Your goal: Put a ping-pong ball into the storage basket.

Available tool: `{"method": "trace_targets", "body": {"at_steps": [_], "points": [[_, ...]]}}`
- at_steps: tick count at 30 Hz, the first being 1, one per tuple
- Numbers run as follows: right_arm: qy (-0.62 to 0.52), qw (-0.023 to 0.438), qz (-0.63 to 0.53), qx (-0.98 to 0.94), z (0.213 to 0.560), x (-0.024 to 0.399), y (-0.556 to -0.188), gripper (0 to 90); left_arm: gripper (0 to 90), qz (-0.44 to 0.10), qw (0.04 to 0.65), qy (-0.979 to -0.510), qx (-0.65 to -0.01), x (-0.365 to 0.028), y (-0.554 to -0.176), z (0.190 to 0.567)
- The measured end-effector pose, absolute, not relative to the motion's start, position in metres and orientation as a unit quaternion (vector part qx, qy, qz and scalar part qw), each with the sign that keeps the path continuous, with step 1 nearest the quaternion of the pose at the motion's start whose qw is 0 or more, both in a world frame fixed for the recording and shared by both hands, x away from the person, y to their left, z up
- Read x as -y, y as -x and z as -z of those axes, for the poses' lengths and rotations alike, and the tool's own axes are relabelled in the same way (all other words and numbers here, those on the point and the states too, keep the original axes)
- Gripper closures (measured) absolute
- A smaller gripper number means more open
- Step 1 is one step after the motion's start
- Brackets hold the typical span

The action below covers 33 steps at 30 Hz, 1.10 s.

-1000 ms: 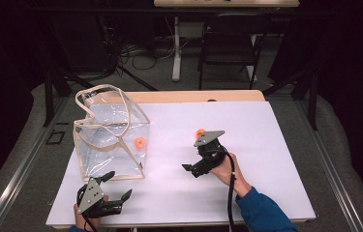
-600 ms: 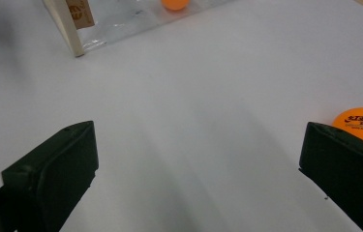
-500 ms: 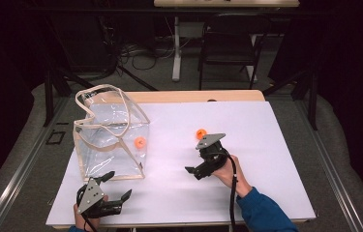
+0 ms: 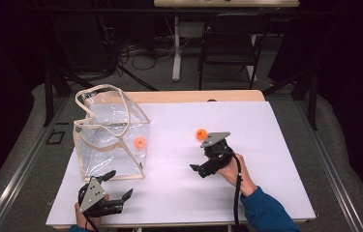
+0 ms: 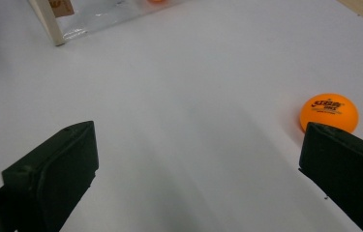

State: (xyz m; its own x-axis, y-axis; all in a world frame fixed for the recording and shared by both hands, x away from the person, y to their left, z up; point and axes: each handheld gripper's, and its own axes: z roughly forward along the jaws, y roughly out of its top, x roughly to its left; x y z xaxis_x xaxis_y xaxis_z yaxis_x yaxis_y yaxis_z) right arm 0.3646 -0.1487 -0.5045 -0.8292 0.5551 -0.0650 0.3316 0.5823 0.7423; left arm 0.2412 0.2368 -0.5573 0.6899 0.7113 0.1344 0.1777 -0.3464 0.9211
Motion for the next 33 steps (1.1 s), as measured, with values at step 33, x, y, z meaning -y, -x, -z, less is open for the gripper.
{"method": "trace_targets", "body": {"at_steps": [33], "points": [[-0.309,0.176,-0.365,-0.860,0.501,0.172,-0.397,0.0,16.0,-0.272,0.494,-0.774,-0.290,-0.238,-0.239,0.558]]}}
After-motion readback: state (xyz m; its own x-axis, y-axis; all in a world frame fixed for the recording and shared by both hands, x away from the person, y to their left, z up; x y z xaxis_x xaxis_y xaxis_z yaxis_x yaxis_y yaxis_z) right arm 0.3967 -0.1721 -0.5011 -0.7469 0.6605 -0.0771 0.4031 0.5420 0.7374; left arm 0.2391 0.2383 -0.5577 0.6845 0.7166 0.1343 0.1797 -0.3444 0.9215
